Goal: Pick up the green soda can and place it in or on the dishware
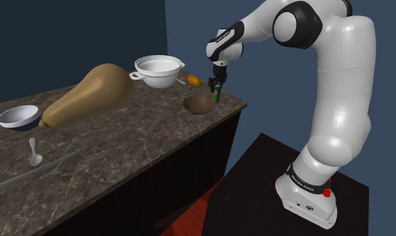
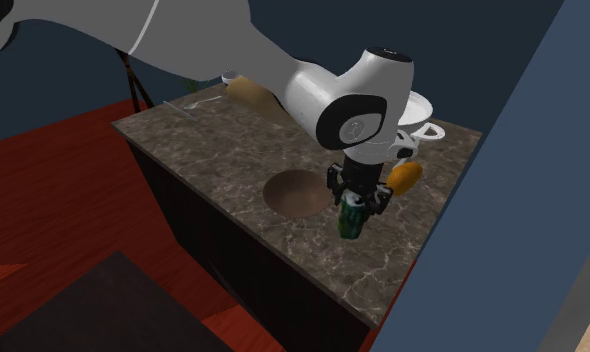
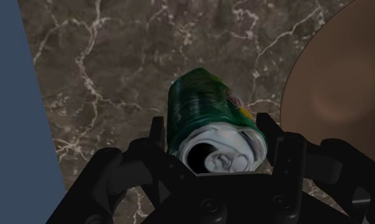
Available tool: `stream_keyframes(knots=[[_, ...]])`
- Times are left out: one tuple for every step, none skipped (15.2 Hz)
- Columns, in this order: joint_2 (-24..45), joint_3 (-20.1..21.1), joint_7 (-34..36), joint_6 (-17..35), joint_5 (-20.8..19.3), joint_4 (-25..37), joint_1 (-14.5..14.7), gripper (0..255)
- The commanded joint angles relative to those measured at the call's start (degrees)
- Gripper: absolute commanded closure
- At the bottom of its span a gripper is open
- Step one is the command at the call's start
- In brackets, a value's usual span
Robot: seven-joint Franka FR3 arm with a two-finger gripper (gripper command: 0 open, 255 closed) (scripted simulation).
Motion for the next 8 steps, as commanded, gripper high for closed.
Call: stream_keyframes(knots=[[0.01,0.02,0.0,-0.03,0.01,-0.04,0.01,255],[0.03,0.02,-0.01,0.0,0.02,-0.05,0.01,255],[-0.41,-0.07,0.11,-0.59,-0.16,0.13,0.07,255],[-0.83,-0.16,0.23,-1.2,-0.33,0.33,0.13,255],[-1.24,-0.25,0.35,-1.8,-0.5,0.54,0.18,255],[-1.63,-0.33,0.46,-2.42,-0.67,0.78,0.23,255],[-2.02,-0.4,0.58,-3.04,-0.83,1.03,0.28,255],[-2.41,-0.48,0.69,-3.66,-0.99,1.28,0.33,255]])
